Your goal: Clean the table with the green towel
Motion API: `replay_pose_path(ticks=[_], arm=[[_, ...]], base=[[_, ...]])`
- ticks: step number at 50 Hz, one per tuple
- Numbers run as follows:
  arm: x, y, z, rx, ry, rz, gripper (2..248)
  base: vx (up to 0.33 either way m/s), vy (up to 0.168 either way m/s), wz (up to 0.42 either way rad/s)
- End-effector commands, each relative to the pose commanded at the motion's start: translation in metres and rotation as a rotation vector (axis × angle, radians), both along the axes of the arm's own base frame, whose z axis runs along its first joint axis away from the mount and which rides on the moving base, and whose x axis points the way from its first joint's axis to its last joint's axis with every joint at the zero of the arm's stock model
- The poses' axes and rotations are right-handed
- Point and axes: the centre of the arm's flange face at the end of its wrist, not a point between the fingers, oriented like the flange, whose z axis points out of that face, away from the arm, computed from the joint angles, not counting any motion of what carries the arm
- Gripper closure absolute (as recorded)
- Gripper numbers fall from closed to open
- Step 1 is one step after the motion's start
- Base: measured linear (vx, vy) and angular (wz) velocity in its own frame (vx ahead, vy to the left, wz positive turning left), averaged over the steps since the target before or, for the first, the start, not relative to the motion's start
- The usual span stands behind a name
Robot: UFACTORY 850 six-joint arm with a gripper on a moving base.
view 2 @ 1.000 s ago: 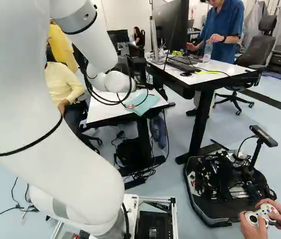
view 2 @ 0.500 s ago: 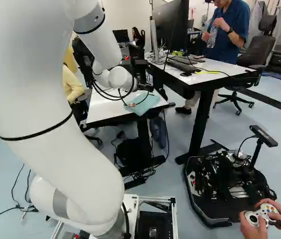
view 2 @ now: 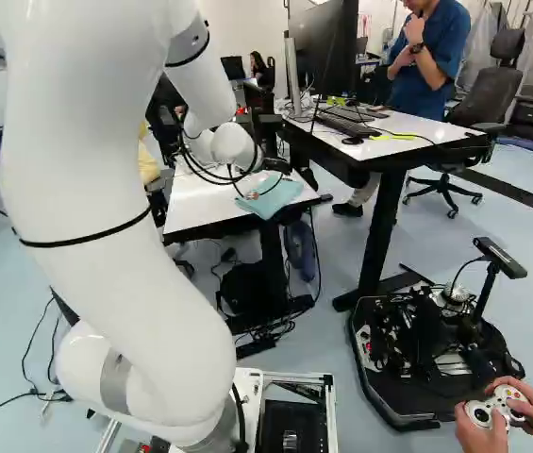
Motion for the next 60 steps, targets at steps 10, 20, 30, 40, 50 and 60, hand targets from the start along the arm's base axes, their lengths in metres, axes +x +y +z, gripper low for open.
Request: replay_pose_path(ticks=[10,20,30,40,50,60], arm=[[0.013,-0.001,-0.011,0.001,0.009,-0.001,3],[0.023,-0.003,-0.014,-0.001,-0.009,-0.002,3],[0.030,-0.003,-0.014,-0.003,-0.023,-0.002,3],[0.032,-0.004,-0.020,-0.002,-0.013,-0.002,3],[0.035,-0.004,-0.032,0.000,0.006,-0.002,3],[0.036,-0.004,-0.038,0.001,0.017,-0.002,3]], base=[[0.000,0.000,0.000],[0.000,0.000,0.000],[0.000,0.000,0.000],[0.000,0.000,0.000],[0.000,0.000,0.000],[0.000,0.000,0.000]])
